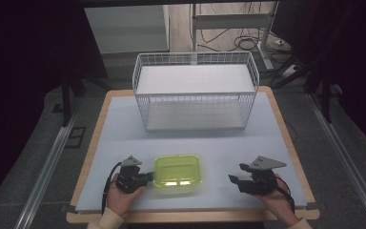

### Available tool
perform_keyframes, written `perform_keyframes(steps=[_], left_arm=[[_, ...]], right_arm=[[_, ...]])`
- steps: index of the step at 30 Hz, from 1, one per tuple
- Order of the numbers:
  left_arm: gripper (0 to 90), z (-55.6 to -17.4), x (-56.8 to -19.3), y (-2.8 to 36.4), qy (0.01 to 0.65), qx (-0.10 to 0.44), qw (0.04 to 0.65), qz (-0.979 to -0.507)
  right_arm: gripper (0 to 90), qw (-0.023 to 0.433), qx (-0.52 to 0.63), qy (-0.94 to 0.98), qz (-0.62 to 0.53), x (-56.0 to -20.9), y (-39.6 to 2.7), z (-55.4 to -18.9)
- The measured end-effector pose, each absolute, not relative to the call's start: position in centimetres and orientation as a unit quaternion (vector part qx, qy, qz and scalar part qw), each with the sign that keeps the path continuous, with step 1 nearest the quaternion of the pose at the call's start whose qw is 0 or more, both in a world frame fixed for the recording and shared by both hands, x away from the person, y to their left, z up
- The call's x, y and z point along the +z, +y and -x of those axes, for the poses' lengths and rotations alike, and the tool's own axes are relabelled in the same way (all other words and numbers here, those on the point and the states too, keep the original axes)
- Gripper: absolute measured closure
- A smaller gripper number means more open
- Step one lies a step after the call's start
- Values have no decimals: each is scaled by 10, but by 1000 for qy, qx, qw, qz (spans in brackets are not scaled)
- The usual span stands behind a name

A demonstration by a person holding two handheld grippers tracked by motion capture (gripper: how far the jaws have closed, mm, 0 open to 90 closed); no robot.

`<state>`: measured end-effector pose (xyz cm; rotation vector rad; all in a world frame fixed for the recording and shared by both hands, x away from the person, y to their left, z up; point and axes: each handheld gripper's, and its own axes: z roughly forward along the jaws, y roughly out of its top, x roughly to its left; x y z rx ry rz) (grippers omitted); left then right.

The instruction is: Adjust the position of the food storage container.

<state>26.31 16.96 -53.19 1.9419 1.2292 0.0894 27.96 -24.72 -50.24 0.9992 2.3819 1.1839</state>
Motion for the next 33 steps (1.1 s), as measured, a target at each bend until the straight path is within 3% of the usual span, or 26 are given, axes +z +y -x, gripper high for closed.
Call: perform_keyframes(steps=[22, 33], left_arm=[[895, -278, -533, 118, 461, 28, 403, -790], [888, -274, -526, 139, 477, 25, 427, -768]], right_arm=[[371, 149, 413, 828, -348, -502, -247, -279], [360, 144, 422, 826, -344, -501, -249, -278]])
